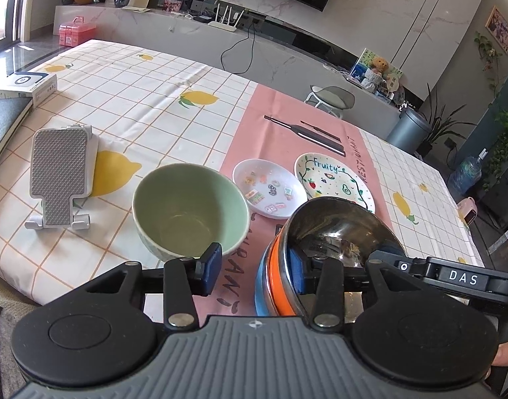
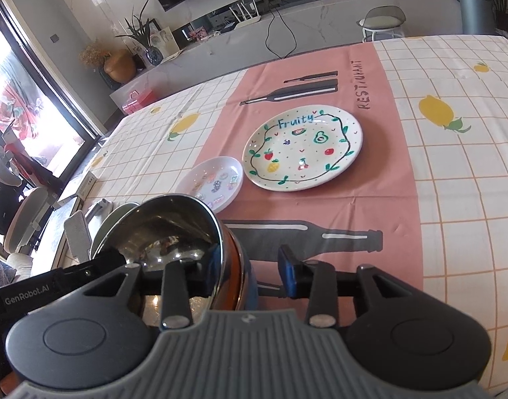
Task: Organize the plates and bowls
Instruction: 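Open both tools to release the orange bowl inside the blue bowl, then move both tools to the green ceramic bowl rim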
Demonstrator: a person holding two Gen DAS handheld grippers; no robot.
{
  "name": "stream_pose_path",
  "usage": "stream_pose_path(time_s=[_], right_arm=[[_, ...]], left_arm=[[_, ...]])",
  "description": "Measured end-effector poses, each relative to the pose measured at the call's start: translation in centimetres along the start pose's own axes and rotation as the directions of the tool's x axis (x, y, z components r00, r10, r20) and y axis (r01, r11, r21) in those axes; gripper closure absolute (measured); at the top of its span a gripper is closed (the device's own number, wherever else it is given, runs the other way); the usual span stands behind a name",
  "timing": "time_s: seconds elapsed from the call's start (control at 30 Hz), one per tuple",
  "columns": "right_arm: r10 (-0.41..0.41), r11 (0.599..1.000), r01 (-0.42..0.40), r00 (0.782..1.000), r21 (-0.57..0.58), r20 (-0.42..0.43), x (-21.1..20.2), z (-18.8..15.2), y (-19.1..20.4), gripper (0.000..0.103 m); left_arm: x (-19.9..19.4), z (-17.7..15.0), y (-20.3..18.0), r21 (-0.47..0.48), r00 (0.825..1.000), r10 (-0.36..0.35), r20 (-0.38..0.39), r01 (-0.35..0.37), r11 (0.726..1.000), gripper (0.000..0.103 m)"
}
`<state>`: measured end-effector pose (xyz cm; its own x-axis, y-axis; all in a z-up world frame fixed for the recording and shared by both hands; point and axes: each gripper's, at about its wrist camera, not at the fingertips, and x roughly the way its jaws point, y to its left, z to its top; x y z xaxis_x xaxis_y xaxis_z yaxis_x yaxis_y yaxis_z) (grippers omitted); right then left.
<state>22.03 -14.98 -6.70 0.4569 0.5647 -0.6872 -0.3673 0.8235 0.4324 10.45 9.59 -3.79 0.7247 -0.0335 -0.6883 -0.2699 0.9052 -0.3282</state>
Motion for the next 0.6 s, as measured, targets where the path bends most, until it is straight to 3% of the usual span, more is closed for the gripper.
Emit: stream_pose_path(time_s=[0.43,0.6], right_arm=[[-0.016,1.0,0.018,0.992,-0.016,0.124,-4.2,-0.1,-0.2,0.037],[-0.015,0.999,0.021,0.985,-0.03,0.174,-5.8,-0.3,0.2,0.033]], left_arm=[[-1.6,0.6,1.1,-0.053,0.999,-0.039,0.028,0.04,0.998,0.054],[-2.7,1.2,2.5,-0.112,0.99,-0.124,0.064,0.131,0.985,0.054]])
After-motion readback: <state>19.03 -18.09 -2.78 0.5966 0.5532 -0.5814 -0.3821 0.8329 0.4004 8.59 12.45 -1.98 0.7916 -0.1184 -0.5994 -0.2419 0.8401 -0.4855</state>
